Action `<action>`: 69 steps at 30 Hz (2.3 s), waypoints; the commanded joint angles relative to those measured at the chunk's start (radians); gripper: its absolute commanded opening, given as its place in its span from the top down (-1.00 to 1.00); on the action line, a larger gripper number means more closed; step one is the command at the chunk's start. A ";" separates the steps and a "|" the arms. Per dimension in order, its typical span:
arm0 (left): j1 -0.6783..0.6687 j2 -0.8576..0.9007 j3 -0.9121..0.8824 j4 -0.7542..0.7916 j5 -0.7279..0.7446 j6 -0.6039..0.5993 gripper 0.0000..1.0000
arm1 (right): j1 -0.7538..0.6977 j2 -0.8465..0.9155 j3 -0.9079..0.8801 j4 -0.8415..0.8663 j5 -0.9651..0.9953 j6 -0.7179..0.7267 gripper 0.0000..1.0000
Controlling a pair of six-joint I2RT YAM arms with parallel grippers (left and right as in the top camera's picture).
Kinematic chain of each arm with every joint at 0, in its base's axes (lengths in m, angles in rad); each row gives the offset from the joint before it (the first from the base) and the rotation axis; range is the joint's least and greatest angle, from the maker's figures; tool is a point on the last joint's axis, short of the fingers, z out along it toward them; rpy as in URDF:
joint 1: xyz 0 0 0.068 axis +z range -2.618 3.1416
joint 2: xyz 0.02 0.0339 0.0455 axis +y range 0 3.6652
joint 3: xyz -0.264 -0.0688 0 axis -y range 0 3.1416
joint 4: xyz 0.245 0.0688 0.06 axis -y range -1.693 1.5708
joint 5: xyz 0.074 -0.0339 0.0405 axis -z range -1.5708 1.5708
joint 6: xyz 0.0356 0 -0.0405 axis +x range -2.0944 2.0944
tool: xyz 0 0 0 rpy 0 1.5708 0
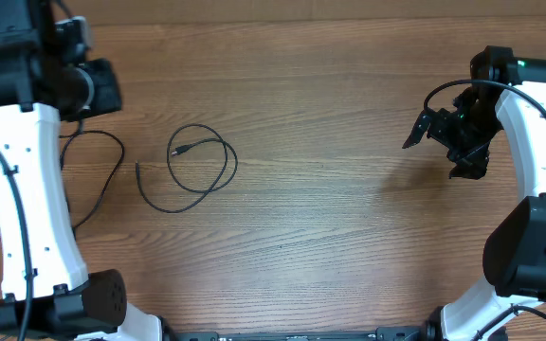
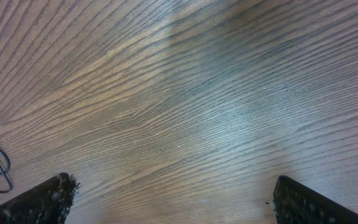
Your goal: Untangle cables
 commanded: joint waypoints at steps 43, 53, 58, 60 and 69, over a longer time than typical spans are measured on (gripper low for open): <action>-0.422 0.585 -0.260 0.094 -0.182 0.013 0.16 | 0.002 -0.021 0.001 -0.006 0.006 -0.008 -1.00; -0.425 0.585 -0.348 0.176 -0.208 -0.002 0.22 | 0.002 -0.021 0.001 -0.010 0.006 -0.008 -1.00; -0.426 0.585 -0.445 0.227 -0.188 -0.026 0.34 | 0.002 -0.021 0.001 -0.009 0.006 -0.008 -1.00; -0.426 0.585 -0.462 0.227 -0.185 -0.026 0.74 | 0.002 -0.021 0.001 -0.009 0.006 -0.008 -1.00; -0.420 0.531 -0.398 0.188 -0.193 -0.064 0.92 | 0.002 -0.021 0.001 -0.006 0.006 -0.008 -1.00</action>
